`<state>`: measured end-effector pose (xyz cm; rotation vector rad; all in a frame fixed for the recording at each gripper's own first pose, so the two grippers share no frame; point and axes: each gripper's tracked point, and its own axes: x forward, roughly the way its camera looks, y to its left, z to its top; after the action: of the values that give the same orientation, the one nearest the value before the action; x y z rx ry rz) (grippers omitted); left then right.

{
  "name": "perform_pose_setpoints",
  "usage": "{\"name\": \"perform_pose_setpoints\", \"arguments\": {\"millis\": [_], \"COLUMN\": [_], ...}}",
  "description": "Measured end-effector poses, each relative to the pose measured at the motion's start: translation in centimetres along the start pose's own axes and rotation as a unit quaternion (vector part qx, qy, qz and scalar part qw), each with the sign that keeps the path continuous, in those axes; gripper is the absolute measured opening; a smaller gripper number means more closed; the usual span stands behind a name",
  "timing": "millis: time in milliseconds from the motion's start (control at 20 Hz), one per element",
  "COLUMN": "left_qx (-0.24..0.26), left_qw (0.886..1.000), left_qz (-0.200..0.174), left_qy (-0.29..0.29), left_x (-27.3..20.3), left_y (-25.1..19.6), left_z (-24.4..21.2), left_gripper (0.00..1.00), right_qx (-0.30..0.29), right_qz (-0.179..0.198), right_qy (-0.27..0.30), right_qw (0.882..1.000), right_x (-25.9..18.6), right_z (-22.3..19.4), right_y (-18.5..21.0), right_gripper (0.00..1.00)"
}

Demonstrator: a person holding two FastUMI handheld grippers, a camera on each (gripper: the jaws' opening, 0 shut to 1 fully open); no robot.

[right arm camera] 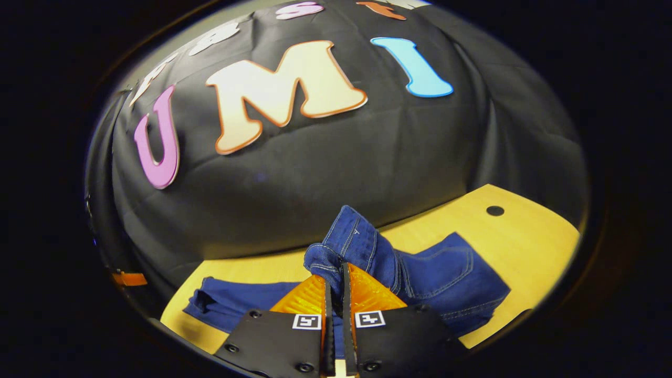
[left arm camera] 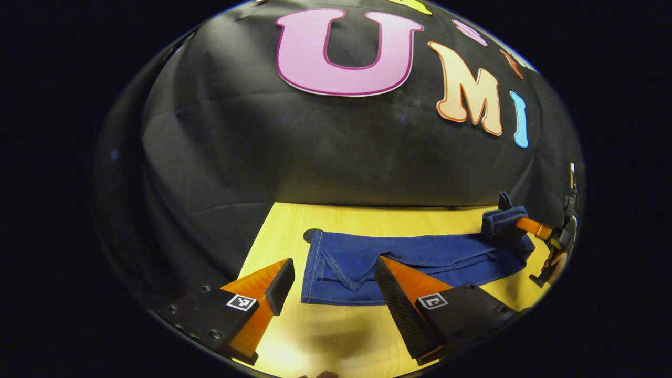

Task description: Grasp the waist and the cuffs of the jeans and fold them to make the two legs overlap; first hold the waist and fold one-third of the jeans toward the cuffs, then hold the cuffs and fold the remaining one-third in the same direction to finish folding.

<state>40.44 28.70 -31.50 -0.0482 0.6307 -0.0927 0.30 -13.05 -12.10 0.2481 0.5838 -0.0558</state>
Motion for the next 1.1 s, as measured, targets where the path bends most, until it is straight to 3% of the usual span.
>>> {"name": "perform_pose_setpoints", "arguments": {"millis": [200,300,450,500,750,850,1000,1100], "left_qx": [-0.002,0.001,0.015,0.007,-0.124,-0.107,-0.038,-0.016], "left_qw": [1.000,0.999,0.998,0.998,0.986,0.986,0.985,0.984], "left_qz": [-0.008,-0.013,-0.021,-0.024,-0.015,0.007,0.020,0.015], "left_qy": [0.020,0.030,0.050,0.056,0.107,0.129,0.166,0.175], "left_x": [2.6,4.4,7.0,8.0,11.4,11.0,10.7,10.7], "left_y": [1.3,1.6,1.9,1.7,2.2,2.3,2.2,1.8], "left_z": [-1.9,-2.9,-4.7,-4.9,-6.6,-6.8,-7.3,-7.6], "left_gripper": [0.96,0.95,0.95,0.95,0.96,0.97,0.95,0.96], "right_qx": [-0.020,-0.018,-0.063,-0.069,-0.096,-0.104,-0.105,-0.106], "right_qz": [-0.013,0.010,-0.006,-0.008,-0.035,-0.047,-0.060,-0.064], "right_qy": [0.055,0.088,0.077,0.077,0.072,0.078,0.089,0.083], "right_qw": [0.998,0.996,0.995,0.995,0.992,0.990,0.989,0.989], "right_x": [0.1,-0.4,-1.7,-2.9,-3.8,-3.7,-4.1,-4.0], "right_z": [-1.7,-2.0,0.4,1.2,2.8,3.0,3.0,3.6], "right_y": [0.0,1.2,-0.6,-0.8,-0.6,-0.4,-0.8,-0.8], "right_gripper": [0.11,0.41,0.92,0.98,0.98,0.98,0.93,0.98]}}
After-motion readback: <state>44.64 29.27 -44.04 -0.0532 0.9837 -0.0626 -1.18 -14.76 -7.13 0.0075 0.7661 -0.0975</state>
